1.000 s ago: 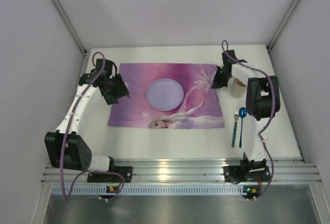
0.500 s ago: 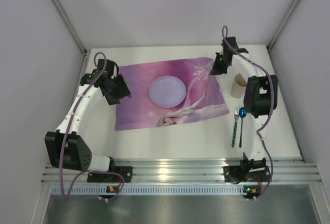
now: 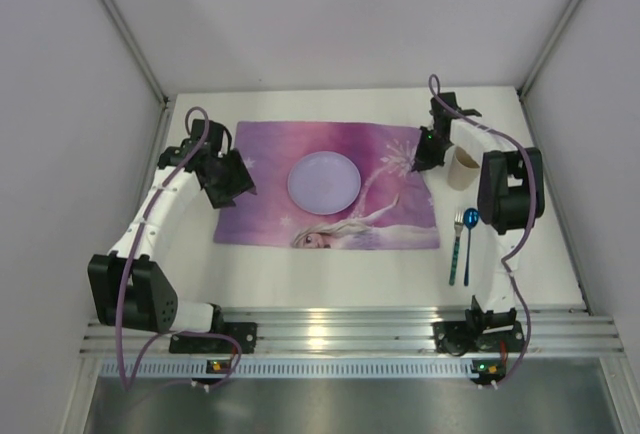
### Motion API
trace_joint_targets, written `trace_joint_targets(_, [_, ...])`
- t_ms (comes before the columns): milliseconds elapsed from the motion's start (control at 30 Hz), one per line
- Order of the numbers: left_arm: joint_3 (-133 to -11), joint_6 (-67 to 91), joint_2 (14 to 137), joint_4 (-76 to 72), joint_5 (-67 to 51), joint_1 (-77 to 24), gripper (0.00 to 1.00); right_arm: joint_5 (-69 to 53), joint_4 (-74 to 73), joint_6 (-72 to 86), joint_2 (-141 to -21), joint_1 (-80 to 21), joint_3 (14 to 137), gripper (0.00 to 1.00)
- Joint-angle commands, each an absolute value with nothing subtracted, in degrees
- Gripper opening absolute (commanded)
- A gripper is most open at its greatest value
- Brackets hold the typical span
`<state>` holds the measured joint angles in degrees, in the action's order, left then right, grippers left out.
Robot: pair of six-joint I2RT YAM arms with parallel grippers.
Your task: Set the dinner table for one person
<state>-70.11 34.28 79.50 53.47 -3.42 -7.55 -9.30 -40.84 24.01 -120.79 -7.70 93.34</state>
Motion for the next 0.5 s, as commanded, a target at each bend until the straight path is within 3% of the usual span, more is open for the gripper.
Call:
trace_joint_targets(0, [-71.0,34.0,79.4,51.1,-4.7,-7.7,0.64,-7.9,-40.8,22.6,-116.9,-7.8,94.8,0.0])
trace_joint_targets(333, [-71.8,33.6,79.5,51.3,-4.7,-7.8,0.64,-7.2,-43.3,22.1,-120.7,-8.0,102.2,0.0])
trace_joint_targets(467, [-70.9,33.4,78.5,51.6,-4.5,-7.8,0.64,-7.2,-44.1,22.0,-121.3,-7.9,102.7,0.06])
